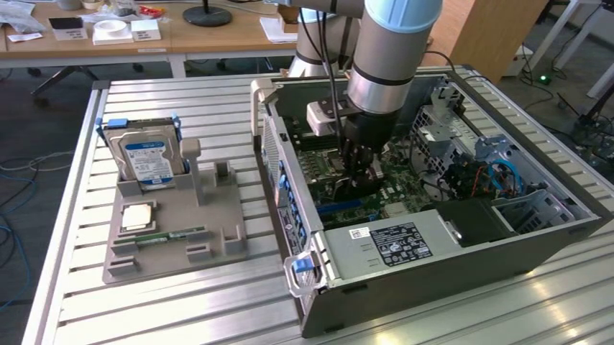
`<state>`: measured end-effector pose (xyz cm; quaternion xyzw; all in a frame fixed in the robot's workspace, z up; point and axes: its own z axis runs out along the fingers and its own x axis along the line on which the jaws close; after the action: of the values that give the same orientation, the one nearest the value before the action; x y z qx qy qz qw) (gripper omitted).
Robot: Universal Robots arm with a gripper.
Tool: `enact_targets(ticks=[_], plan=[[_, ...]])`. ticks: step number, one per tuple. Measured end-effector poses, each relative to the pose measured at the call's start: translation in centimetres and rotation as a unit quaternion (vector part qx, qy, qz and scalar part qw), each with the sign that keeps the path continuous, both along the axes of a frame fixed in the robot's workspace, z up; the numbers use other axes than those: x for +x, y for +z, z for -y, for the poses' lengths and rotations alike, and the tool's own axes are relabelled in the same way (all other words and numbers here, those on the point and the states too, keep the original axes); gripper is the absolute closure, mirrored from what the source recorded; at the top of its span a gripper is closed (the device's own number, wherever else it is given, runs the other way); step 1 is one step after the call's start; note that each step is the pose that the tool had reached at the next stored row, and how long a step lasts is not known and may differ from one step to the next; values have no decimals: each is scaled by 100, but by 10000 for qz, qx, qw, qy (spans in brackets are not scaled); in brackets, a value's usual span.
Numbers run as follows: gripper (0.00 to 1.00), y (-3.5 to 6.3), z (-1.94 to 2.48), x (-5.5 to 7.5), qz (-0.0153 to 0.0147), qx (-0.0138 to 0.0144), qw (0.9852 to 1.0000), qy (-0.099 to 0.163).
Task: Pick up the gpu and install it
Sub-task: 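Insert the gpu into the slot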
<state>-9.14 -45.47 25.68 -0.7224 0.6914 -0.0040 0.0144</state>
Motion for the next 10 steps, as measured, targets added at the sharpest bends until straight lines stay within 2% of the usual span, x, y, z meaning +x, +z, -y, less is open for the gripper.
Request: enact_targets(ticks=[1, 2, 10], plan=[[74, 0, 0, 0, 0, 0, 10000, -1], [74, -2, 7, -125, 0, -5, 9996, -273], [74, -2, 7, -125, 0, -5, 9996, -273]])
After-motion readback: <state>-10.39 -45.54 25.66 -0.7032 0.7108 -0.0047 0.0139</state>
